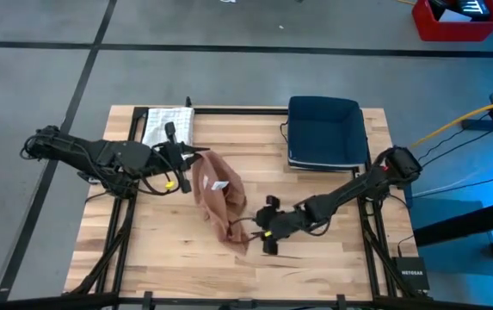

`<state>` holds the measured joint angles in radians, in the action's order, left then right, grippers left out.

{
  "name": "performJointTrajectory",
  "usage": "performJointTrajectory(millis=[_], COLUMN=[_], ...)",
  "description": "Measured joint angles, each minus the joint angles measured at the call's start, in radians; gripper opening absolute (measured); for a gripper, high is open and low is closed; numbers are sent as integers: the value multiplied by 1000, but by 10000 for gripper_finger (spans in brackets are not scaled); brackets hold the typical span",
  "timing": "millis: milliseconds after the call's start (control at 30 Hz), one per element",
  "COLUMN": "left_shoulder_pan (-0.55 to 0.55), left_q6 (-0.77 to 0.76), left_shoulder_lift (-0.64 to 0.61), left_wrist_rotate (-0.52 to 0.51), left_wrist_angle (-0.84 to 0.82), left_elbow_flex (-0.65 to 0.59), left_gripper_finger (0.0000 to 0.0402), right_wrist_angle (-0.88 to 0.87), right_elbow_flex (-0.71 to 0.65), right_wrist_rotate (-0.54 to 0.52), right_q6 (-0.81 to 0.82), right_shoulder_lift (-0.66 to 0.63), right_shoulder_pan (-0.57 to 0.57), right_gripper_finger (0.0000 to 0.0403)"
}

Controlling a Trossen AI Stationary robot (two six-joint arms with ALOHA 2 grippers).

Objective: Fold towel
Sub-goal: Fold the brown towel on the table

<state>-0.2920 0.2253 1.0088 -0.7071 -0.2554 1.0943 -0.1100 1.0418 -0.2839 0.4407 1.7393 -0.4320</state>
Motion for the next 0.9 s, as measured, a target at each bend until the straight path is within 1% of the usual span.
performJointTrajectory(millis=[100,200,400,467,567,633,767,833,900], left_shoulder_pan=[0,0,0,0,0,0,0,0,0], left_q6=[15,16,18,18,16,17,18,18,18], left_shoulder_lift=[0,0,0,0,0,0,0,0,0], left_wrist_rotate=[0,0,0,0,0,0,0,0,0], left_wrist_angle=[2,1,1,2,1,2,2,2,2], left_elbow_flex=[0,0,0,0,0,0,0,0,0], left_gripper_finger=[7,7,7,8,8,8,8,8,8], right_wrist_angle=[312,446,473,477,474,471,448,446,457], right_elbow_flex=[-61,-61,7,38,70,84,96,96,96], right_wrist_rotate=[8,24,32,5,-65,-55,13,8,-34], right_q6=[-3,-72,-164,-204,-269,-300,-311,-296,-293], right_shoulder_lift=[20,68,184,214,251,273,309,315,314], right_shoulder_pan=[-1,-7,-6,-6,-1,6,15,14,14], right_gripper_finger=[209,209,209,209,209,209,208,198,165])
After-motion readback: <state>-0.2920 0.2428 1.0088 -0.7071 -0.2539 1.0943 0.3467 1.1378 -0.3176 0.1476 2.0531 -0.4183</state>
